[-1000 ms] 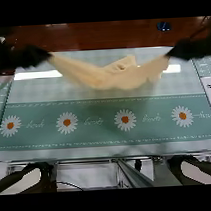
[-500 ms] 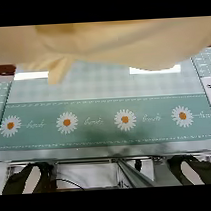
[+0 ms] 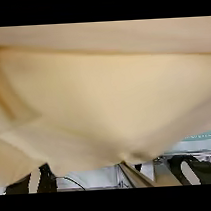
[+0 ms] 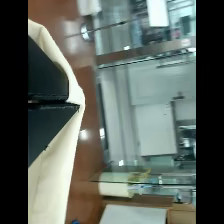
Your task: Fold the shirts.
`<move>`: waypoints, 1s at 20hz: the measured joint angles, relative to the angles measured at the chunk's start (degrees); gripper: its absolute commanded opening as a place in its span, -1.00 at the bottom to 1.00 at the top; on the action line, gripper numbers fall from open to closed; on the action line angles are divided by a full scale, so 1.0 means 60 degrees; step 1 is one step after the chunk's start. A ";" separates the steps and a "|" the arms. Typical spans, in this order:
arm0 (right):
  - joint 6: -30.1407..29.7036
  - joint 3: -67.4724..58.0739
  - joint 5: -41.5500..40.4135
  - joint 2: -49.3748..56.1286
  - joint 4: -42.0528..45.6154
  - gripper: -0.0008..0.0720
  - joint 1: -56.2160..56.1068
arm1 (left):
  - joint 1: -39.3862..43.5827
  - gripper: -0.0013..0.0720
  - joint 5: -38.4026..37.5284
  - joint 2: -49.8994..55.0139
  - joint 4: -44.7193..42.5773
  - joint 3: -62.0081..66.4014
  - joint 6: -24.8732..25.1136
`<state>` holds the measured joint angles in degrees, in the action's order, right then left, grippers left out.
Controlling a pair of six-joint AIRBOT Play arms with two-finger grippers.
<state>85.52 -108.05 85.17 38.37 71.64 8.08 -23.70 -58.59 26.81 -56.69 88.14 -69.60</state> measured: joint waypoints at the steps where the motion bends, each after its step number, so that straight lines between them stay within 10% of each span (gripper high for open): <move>1: 0.0022 0.0627 0.0044 -0.0007 -0.0084 -0.92 0.0000 | -0.0004 -0.90 -0.0058 0.0015 0.0135 -0.0645 -0.0044; 8: -0.0102 0.5242 -0.1902 0.1180 -0.0681 -0.92 0.0000 | 0.0998 -0.90 0.0987 0.2004 0.2291 -0.5326 0.0780; 15: -0.0280 0.5217 -0.4605 0.5872 -0.1264 -0.83 0.0004 | 0.3045 -0.88 0.3530 0.7016 0.2816 -0.4892 0.1071; 17: -0.0182 0.4386 -0.4929 0.7366 -0.1774 0.19 0.0076 | 0.3319 0.09 0.3599 0.8353 0.2852 -0.4036 0.0831; 18: -0.0102 0.3963 -0.5023 0.7996 -0.2138 0.16 0.0149 | 0.3391 0.41 0.3515 0.8899 0.2860 -0.3621 0.0608; 20: 0.0007 0.3151 -0.4819 0.9078 -0.2994 0.16 0.0426 | 0.3373 0.41 0.3013 0.9770 0.2841 -0.2754 0.0233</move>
<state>85.56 -89.14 56.25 92.84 53.67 10.63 -3.46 -40.51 85.43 -39.64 71.61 -68.20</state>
